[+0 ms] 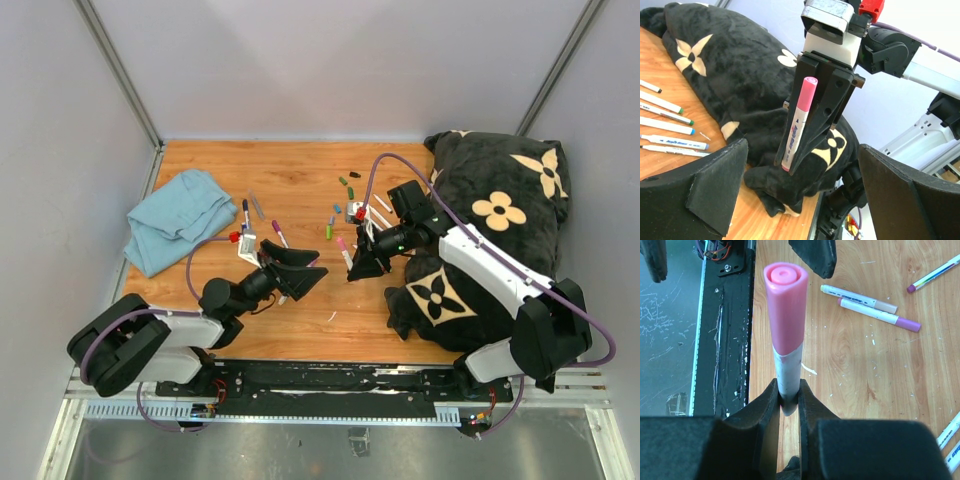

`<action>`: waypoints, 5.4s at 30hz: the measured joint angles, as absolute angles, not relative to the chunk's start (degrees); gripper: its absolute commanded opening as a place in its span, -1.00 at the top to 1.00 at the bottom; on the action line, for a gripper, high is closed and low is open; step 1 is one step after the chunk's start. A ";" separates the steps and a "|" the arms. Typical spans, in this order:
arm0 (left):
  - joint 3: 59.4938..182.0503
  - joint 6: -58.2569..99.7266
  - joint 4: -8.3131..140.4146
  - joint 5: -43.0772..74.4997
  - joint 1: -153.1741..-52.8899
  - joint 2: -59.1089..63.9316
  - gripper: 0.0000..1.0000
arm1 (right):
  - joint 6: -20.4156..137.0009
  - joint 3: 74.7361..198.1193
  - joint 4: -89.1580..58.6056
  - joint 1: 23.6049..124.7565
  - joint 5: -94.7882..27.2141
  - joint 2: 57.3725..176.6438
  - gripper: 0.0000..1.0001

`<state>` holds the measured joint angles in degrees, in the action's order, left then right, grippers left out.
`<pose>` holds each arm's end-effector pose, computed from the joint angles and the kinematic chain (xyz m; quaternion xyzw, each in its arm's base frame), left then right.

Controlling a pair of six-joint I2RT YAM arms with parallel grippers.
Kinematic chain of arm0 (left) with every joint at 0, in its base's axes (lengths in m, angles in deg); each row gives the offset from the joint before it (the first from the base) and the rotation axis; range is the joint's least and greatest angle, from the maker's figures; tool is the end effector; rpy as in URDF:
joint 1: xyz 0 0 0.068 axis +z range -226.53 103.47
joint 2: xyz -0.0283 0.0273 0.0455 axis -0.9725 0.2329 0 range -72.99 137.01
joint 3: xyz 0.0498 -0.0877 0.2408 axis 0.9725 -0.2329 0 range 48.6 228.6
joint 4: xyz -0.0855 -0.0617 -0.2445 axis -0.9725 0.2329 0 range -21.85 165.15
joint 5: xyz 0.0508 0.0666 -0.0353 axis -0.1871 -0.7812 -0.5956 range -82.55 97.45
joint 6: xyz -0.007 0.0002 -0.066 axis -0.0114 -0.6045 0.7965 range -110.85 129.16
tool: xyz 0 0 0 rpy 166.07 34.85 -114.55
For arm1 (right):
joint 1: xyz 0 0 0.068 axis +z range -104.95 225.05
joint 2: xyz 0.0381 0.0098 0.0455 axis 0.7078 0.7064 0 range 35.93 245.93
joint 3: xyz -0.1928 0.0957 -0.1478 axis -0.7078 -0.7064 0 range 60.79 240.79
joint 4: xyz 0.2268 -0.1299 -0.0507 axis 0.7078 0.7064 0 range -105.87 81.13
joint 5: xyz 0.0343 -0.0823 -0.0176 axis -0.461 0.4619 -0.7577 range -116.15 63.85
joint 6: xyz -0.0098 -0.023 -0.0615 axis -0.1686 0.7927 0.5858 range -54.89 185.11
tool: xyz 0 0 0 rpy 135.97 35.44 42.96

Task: Open the pen caps
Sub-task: Open the pen cap from the pen, then place the pen at the center of the board.

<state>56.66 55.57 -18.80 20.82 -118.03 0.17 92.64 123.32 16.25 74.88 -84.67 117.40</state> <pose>0.1588 -0.1568 0.1995 0.0724 0.5601 -0.6180 0.5469 0.2401 0.1893 0.2592 -0.5376 0.6434 0.4666 0.2815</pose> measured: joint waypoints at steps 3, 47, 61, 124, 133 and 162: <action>57.03 55.63 -18.83 20.18 -118.03 0.65 -0.90 | 92.64 123.32 16.27 74.88 -84.80 117.57 0.95; 72.83 51.77 -11.59 22.74 -119.86 9.64 0.90 | 93.47 124.30 18.04 74.88 -86.20 119.24 0.94; 70.25 55.55 -16.31 21.21 -119.47 7.86 0.99 | 86.36 123.95 12.47 74.55 -88.34 117.49 -0.10; 56.90 62.76 18.53 11.13 -99.47 -12.22 0.99 | 85.79 129.46 16.55 77.33 -40.23 140.15 0.55; 58.01 63.50 18.81 13.54 -99.47 -10.10 0.99 | 85.77 130.05 16.62 77.33 -38.00 141.70 0.41; 74.14 59.98 32.45 4.34 -110.36 7.14 0.99 | 89.49 130.59 18.65 77.30 -45.28 130.62 0.15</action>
<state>74.14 59.98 32.45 4.34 -110.36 7.14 89.49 130.59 18.65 77.30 -45.28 130.62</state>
